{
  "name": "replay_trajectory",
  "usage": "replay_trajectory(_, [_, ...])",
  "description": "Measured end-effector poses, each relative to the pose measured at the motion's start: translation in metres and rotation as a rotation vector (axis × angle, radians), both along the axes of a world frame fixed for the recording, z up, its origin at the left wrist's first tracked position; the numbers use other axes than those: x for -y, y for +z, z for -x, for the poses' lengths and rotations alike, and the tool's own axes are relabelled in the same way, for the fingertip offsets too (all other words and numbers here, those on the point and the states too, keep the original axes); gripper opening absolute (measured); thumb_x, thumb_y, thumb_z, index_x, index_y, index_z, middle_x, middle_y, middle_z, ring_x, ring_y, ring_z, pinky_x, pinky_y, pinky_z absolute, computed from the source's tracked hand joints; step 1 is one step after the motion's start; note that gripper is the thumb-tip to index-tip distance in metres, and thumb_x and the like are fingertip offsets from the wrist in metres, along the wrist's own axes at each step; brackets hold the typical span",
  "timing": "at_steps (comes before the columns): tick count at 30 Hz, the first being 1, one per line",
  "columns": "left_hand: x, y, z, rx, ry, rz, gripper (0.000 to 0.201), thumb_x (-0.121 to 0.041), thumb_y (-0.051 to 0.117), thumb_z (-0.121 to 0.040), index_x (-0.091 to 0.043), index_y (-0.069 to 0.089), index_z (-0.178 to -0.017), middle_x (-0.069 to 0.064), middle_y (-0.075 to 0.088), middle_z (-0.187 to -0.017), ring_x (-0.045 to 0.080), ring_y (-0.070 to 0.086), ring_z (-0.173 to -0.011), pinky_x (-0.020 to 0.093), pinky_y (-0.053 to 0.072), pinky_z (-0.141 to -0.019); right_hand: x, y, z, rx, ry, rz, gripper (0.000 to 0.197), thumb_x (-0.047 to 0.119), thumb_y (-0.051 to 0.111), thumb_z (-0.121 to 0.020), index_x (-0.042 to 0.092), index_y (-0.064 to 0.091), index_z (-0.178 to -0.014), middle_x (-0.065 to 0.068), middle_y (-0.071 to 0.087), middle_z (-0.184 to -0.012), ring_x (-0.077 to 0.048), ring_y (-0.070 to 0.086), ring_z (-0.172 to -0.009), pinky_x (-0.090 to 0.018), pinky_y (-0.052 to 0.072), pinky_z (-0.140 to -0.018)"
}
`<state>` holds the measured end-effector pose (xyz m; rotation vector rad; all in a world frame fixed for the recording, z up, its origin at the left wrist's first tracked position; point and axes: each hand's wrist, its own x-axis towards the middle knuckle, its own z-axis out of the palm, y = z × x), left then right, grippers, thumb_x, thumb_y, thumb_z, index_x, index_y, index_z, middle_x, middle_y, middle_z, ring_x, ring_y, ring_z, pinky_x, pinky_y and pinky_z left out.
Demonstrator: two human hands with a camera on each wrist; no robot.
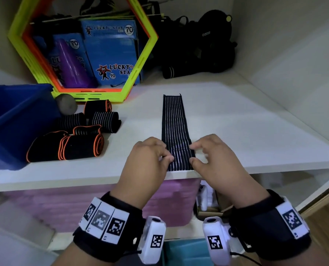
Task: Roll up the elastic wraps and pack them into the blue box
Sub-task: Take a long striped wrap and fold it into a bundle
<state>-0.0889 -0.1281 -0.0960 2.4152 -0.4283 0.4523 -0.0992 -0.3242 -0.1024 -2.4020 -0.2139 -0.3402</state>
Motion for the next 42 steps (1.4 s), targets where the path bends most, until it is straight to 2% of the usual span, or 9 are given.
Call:
replay_trajectory(4, [-0.003, -0.006, 0.003, 0.062, -0.05, -0.123, 0.018, -0.037, 0.067, -0.091, -0.024, 0.074, -0.082, -0.011, 0.072, -0.096, 0.008, 0.061, -0.088, 0.034, 0.05, -0.083, 0.0, -0.001, 0.0, 0.02, 0.058, 0.112, 0.02, 0.027, 0.063, -0.092, 0.029, 0.074, -0.109, 0.014, 0.061, -0.123, -0.018, 0.055, -0.111, -0.032, 0.045, -0.096])
replay_trajectory(8, [-0.012, -0.005, 0.005, -0.058, -0.027, -0.153, 0.062, -0.075, 0.066, -0.069, -0.031, 0.071, -0.111, -0.019, 0.069, -0.112, 0.009, 0.059, -0.096, 0.024, 0.047, -0.08, 0.004, 0.007, 0.003, -0.071, 0.099, 0.196, 0.045, 0.054, 0.07, -0.081, 0.036, 0.065, -0.121, 0.021, 0.062, -0.125, -0.013, 0.051, -0.109, -0.036, 0.045, -0.095])
replay_trajectory(12, [-0.014, 0.0, 0.006, -0.134, -0.016, -0.106, 0.064, -0.052, 0.088, -0.063, -0.037, 0.065, -0.121, -0.019, 0.066, -0.1, -0.004, 0.053, -0.084, 0.009, 0.036, -0.074, 0.007, 0.012, 0.003, -0.108, 0.103, 0.209, 0.051, 0.044, 0.078, -0.076, 0.041, 0.06, -0.123, 0.021, 0.062, -0.12, -0.008, 0.048, -0.104, -0.035, 0.045, -0.092])
replay_trajectory(16, [-0.016, 0.001, 0.006, -0.197, -0.044, 0.008, 0.069, -0.041, 0.091, -0.064, -0.035, 0.06, -0.126, -0.025, 0.068, -0.116, -0.021, 0.051, -0.079, 0.005, 0.038, -0.076, 0.008, 0.01, 0.003, -0.083, 0.115, 0.124, 0.038, 0.042, 0.072, -0.085, 0.039, 0.062, -0.122, 0.022, 0.063, -0.106, 0.01, 0.049, -0.083, -0.022, 0.041, -0.08])
replay_trajectory(20, [-0.017, -0.001, 0.004, -0.233, -0.037, 0.101, 0.05, -0.032, 0.084, -0.078, -0.036, 0.059, -0.121, -0.024, 0.071, -0.095, -0.016, 0.059, -0.084, 0.007, 0.045, -0.076, 0.007, 0.01, 0.003, -0.046, 0.06, -0.002, 0.021, 0.039, 0.065, -0.092, 0.033, 0.067, -0.112, 0.022, 0.063, -0.082, 0.015, 0.054, -0.072, -0.012, 0.038, -0.067])
replay_trajectory(24, [-0.013, -0.001, -0.002, -0.261, 0.042, 0.239, 0.025, -0.033, 0.071, -0.09, -0.032, 0.059, -0.112, -0.013, 0.074, -0.081, -0.007, 0.062, -0.072, 0.006, 0.04, -0.061, 0.005, 0.008, 0.0, -0.041, -0.021, -0.058, 0.006, 0.027, 0.064, -0.094, 0.028, 0.066, -0.099, 0.023, 0.063, -0.081, 0.018, 0.055, -0.074, -0.003, 0.036, -0.065])
replay_trajectory(28, [-0.006, 0.002, -0.006, -0.258, 0.103, 0.283, 0.021, -0.038, 0.069, -0.09, -0.032, 0.055, -0.104, -0.009, 0.073, -0.072, -0.006, 0.059, -0.064, 0.016, 0.037, -0.056, 0.002, 0.005, -0.007, -0.053, -0.101, -0.083, 0.012, 0.025, 0.066, -0.092, 0.029, 0.062, -0.103, 0.017, 0.067, -0.078, 0.009, 0.058, -0.076, -0.005, 0.037, -0.065])
replay_trajectory(35, [-0.001, 0.007, -0.01, -0.264, 0.144, 0.248, 0.016, -0.041, 0.071, -0.088, -0.035, 0.059, -0.097, -0.006, 0.072, -0.068, 0.0, 0.061, -0.062, 0.021, 0.04, -0.056, -0.002, 0.008, -0.005, -0.066, -0.03, -0.019, 0.039, 0.016, 0.058, -0.094, 0.034, 0.054, -0.128, 0.006, 0.064, -0.07, -0.009, 0.061, -0.073, -0.033, 0.051, -0.075])
replay_trajectory(42, [0.0, 0.005, -0.014, -0.197, 0.17, 0.12, 0.025, -0.044, 0.07, -0.088, -0.026, 0.073, -0.105, -0.01, 0.073, -0.075, 0.0, 0.063, -0.073, 0.009, 0.036, -0.061, -0.003, 0.011, -0.007, -0.127, -0.001, 0.1, 0.04, 0.02, 0.05, -0.098, 0.03, 0.056, -0.136, 0.003, 0.069, -0.103, -0.015, 0.063, -0.093, -0.03, 0.05, -0.087])
